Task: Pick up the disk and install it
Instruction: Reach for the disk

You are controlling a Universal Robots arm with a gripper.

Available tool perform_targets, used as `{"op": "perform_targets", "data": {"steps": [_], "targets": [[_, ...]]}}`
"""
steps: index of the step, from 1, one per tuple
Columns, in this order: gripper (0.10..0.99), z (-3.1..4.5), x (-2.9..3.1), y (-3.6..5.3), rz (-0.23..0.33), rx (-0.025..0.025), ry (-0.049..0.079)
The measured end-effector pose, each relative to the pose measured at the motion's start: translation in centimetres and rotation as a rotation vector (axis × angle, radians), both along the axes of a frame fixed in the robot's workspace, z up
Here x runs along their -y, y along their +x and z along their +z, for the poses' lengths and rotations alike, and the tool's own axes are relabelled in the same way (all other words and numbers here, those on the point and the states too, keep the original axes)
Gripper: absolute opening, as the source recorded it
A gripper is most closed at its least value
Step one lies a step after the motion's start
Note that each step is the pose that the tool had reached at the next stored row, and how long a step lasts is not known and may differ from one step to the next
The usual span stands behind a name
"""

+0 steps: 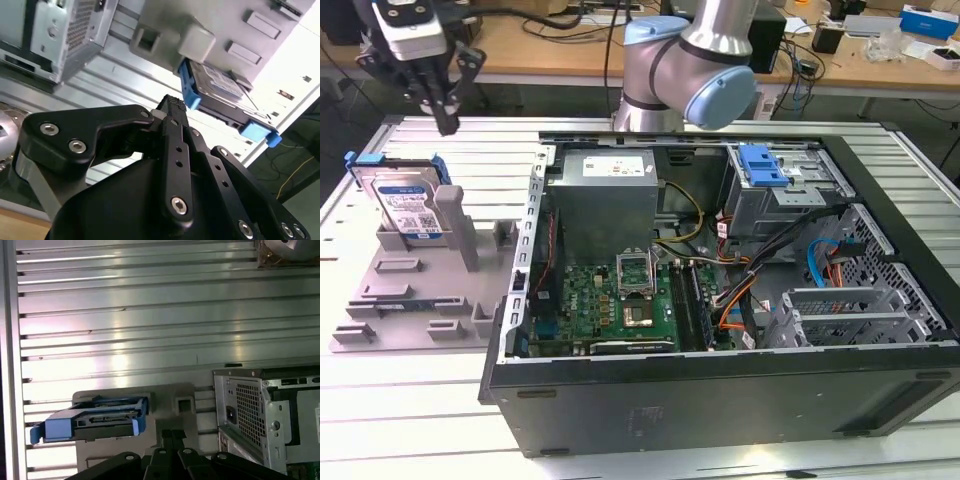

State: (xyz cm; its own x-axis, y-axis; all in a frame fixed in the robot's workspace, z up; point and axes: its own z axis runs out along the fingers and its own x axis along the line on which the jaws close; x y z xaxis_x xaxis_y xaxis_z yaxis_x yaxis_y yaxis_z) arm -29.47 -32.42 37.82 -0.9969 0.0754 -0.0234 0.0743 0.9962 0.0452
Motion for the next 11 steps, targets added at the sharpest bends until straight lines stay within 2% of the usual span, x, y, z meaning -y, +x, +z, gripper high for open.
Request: {"op": "perform_targets", "data": {"steps": [2, 4, 5, 6, 11], "targets": [[0.106, -0.16, -0.4, -1.42, 0.0, -0.0001, 0.0], [0.106, -0.26, -0.64, -2.4, 0.0, -0.0001, 0.0], [0.106, -0.35, -0.88, -3.36, 0.0, -0.0001, 0.0], [0.106, -0.36, -0.98, -3.59, 0.0, 0.0001, 0.0], [0.106, -0.36, -0.98, -3.6, 0.0, -0.0001, 0.0]]}}
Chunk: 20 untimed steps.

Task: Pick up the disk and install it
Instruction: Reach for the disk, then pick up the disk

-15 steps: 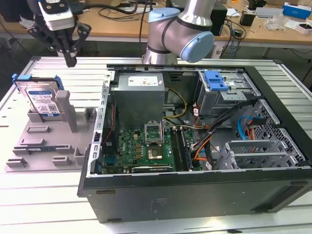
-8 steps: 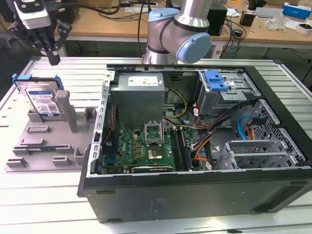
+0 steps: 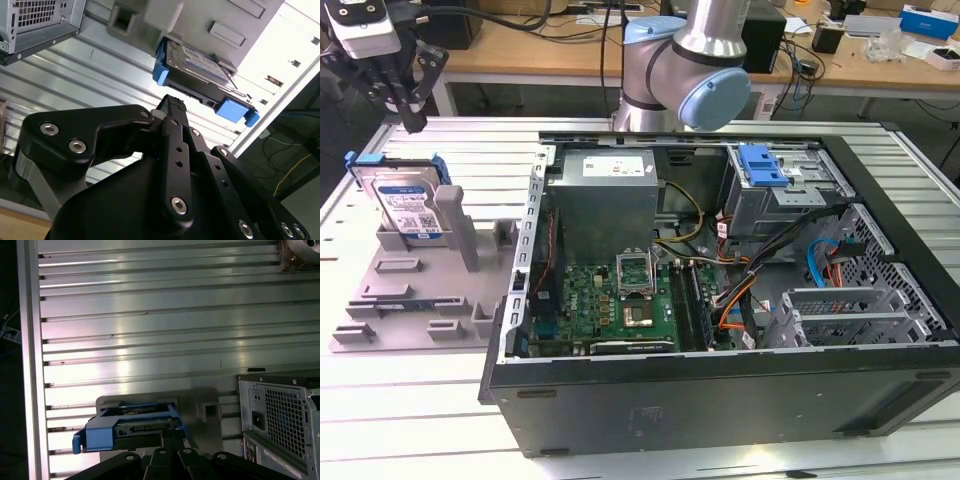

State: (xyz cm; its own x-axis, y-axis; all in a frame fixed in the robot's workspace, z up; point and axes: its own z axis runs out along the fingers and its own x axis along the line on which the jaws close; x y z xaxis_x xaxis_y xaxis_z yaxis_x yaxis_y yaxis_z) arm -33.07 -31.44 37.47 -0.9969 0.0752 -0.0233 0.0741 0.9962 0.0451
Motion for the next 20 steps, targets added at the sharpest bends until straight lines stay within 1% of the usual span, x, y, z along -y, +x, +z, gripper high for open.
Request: {"op": "perform_targets", "data": {"steps": [14, 16, 17, 18, 20], "targets": [[0.106, 0.0, 0.0, -0.04, 0.0, 0.0, 0.0], [0.106, -0.01, 0.0, -0.04, 0.002, -0.0012, 0.0], [0.106, -0.02, 0.0, -0.05, 0.009, -0.0013, 0.0], [0.106, -0.09, 0.0, -0.04, 0.059, -0.001, 0.0], [0.106, -0.24, 0.0, -0.04, 0.132, -0.0012, 0.0]]}}
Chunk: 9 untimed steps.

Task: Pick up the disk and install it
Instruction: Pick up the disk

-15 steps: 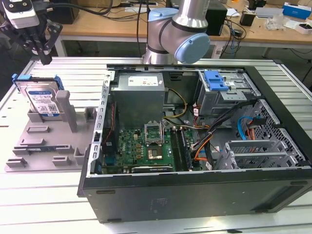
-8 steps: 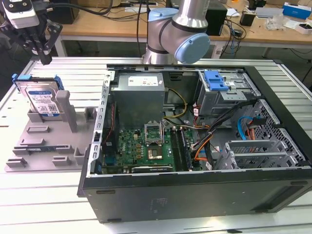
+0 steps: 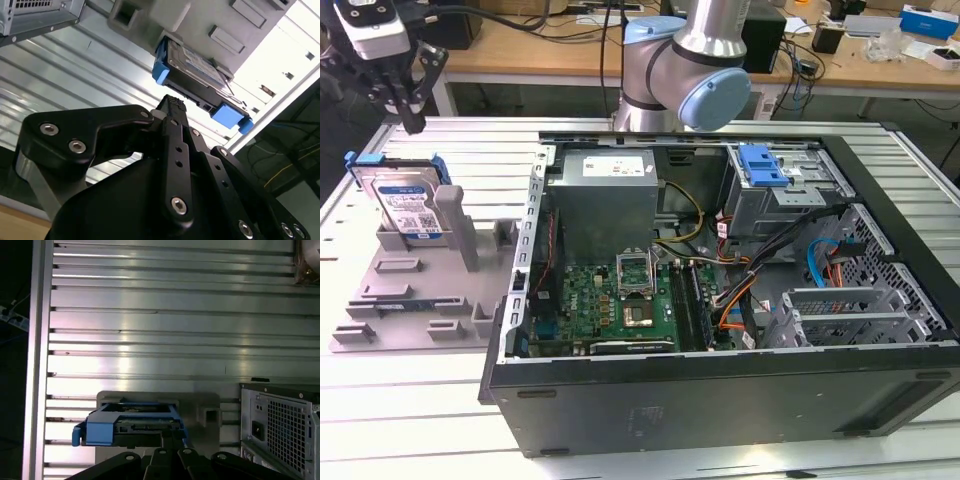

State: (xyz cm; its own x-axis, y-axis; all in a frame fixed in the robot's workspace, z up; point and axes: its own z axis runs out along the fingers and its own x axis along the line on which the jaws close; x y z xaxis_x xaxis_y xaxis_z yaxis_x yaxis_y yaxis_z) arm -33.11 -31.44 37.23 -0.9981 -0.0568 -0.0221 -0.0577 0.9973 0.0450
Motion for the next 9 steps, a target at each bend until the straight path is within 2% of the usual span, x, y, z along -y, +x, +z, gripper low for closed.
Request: {"op": "perform_targets", "data": {"steps": [5, 6, 7, 8, 9], "targets": [[0.106, -0.02, 0.01, 0.04, 0.095, -0.0007, 0.0], [0.106, -0.02, 0.01, 0.2, 0.103, -0.0033, 0.0], [0.106, -0.01, 0.0, 0.57, 0.104, -0.0123, 0.001], [0.106, -0.02, -0.01, 1.07, 0.108, -0.0509, 0.003], [0.106, -0.01, 0.0, 1.13, 0.111, -0.0687, 0.004]]}}
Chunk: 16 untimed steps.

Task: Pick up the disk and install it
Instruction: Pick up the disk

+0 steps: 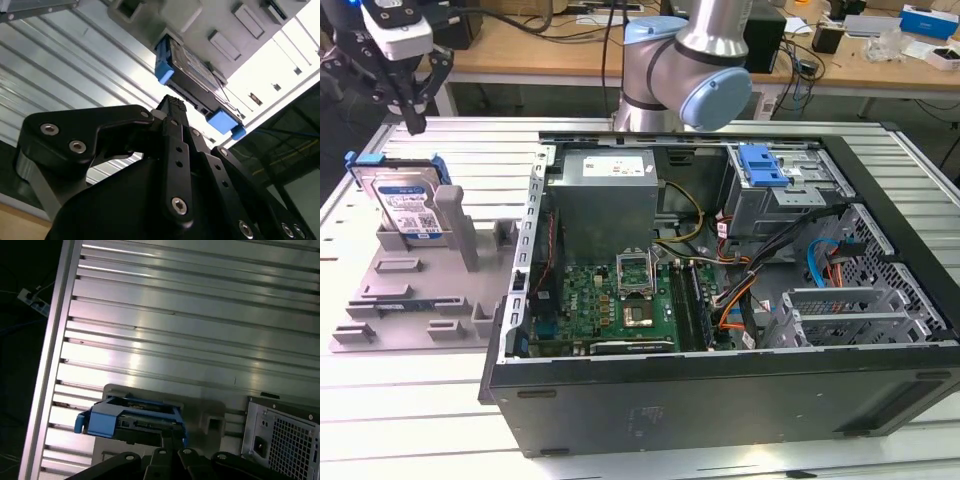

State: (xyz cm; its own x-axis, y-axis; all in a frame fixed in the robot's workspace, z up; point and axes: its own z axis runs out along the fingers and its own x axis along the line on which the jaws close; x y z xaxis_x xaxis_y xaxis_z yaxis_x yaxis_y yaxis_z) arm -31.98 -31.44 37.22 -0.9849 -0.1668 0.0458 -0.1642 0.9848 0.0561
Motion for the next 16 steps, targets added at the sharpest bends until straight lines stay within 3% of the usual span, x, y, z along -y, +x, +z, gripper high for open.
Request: {"op": "perform_targets", "data": {"steps": [1, 2, 3, 7, 16], "targets": [[0.106, 0.01, -0.01, 0.05, 0.003, -0.0195, 0.0], [0.106, 0.0, -0.04, 0.06, 0.008, -0.0325, 0.0], [0.106, 0.0, -0.1, 0.05, 0.017, -0.0353, 0.0], [0.106, 0.0, -0.18, 0.06, 0.094, -0.0359, -0.002], [0.114, 0.0, -0.19, 0.06, 0.325, -0.0345, -0.006]]}}
